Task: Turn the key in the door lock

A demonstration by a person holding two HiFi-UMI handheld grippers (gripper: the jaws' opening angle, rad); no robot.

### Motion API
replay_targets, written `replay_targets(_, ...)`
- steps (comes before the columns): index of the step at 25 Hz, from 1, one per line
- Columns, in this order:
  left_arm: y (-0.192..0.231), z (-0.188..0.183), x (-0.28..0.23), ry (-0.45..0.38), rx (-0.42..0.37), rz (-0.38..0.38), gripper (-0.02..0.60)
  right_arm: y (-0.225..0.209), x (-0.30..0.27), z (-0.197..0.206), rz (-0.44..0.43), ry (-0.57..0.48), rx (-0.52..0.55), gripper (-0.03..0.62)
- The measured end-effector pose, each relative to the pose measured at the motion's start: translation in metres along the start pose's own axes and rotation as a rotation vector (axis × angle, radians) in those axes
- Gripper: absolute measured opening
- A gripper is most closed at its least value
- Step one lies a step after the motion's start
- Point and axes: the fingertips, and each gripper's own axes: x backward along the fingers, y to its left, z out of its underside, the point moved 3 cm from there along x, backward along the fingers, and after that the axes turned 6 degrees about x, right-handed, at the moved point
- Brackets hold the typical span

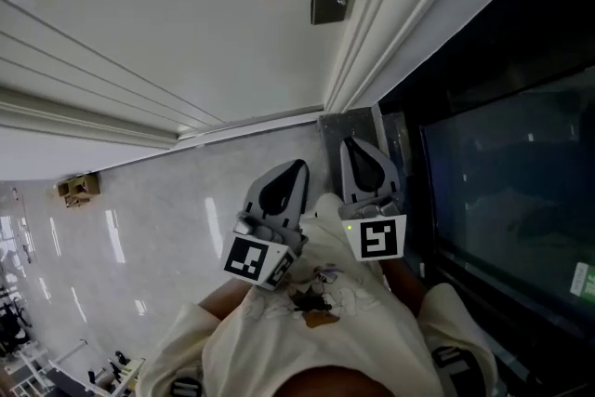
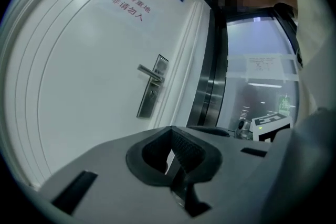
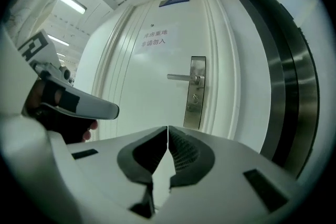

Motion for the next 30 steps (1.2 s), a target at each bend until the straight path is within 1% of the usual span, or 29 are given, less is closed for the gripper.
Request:
replay_targets(2,0.017,-0.008,-0.009,-0.005,0.007,-0.005,0.005,-0.005,-0.022,-0.007,0.035,0.013,0.031,0.008)
replay_targets(6,0.035,-0.026,-0.026,-0.013,0.007,-0.004,0.005,-0.023,-0.056,-0.022,0.1,0.002,0.046,0.008)
replay_targets(9,0.041,-0.034,-0.038,-0.015,0.02,-0.013,0.005,-0.04,-0.079,-0.034,0.137,-0.012,0.091,0.009)
replay_targets(12,0.045,-0.043,-0.044,-0.017,-0.001,-0.007,0.005,-0.059,-0.102,-0.042,0.183,-0.004,0.133,0.015)
replay_targets(15,0.05,-0.04,-0.052,-0.005,0.0,0.002,0.005,-0.077,-0.125,-0.053,0.255,-0.027,0.221,0.047)
replay_targets(17,0.047,-0.036,-0.056,0.003,0.0,0.01,0.005,-0.087,-0.136,-0.063,0.294,-0.045,0.307,0.048)
replay_targets(19,0.044,-0.036,-0.058,0.004,-0.006,0.019,0.005,-0.094,-0.146,-0.069,0.304,-0.033,0.358,0.056)
replay_targets(21,0.042,-0.037,-0.06,-0.001,-0.012,0.023,0.005,-0.098,-0.157,-0.07,0.298,-0.013,0.386,0.087)
replay_targets(27,0.047,-0.037,-0.056,-0.008,-0.004,-0.011,0.005,-0.103,-0.177,-0.075,0.308,0.01,0.442,0.083)
replay_targets(30,0.049,-0.037,-0.052,-0.011,0.0,-0.026,0.005,-0.106,-0.182,-0.077,0.31,0.028,0.437,0.05)
